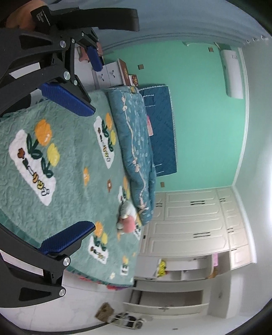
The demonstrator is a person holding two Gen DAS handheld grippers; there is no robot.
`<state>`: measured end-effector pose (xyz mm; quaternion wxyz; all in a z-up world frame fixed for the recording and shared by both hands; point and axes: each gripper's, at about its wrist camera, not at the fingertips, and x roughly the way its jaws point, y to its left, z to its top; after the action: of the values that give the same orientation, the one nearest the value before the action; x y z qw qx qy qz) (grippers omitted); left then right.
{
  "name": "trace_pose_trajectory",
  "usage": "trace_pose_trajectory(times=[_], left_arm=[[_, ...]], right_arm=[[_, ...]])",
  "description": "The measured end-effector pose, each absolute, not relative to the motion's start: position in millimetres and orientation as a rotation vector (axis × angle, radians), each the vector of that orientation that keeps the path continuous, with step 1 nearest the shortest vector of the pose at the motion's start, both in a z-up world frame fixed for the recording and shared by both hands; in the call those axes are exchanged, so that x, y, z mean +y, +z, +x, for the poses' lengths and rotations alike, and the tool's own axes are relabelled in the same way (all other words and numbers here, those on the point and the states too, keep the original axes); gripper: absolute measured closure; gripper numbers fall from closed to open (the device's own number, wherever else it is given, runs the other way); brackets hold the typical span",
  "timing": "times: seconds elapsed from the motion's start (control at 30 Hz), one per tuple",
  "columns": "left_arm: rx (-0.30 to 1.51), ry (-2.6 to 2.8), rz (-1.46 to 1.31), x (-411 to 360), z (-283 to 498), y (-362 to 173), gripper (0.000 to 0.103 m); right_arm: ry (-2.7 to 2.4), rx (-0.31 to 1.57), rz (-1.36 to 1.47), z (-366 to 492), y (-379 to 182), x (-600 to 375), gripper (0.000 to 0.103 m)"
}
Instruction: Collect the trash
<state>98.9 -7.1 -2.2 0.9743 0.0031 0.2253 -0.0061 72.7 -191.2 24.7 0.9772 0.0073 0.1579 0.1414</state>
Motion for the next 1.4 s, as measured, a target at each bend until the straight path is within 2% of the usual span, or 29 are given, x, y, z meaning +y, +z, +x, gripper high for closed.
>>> trace_pose_trajectory(times=[1.4], left_arm=[[0.426, -0.025, -0.017, 3.0, 73.9, -0.6, 0.006]], right_arm=[[0.281, 0.339, 0.064, 56.3, 15.1, -198.8, 0.005]])
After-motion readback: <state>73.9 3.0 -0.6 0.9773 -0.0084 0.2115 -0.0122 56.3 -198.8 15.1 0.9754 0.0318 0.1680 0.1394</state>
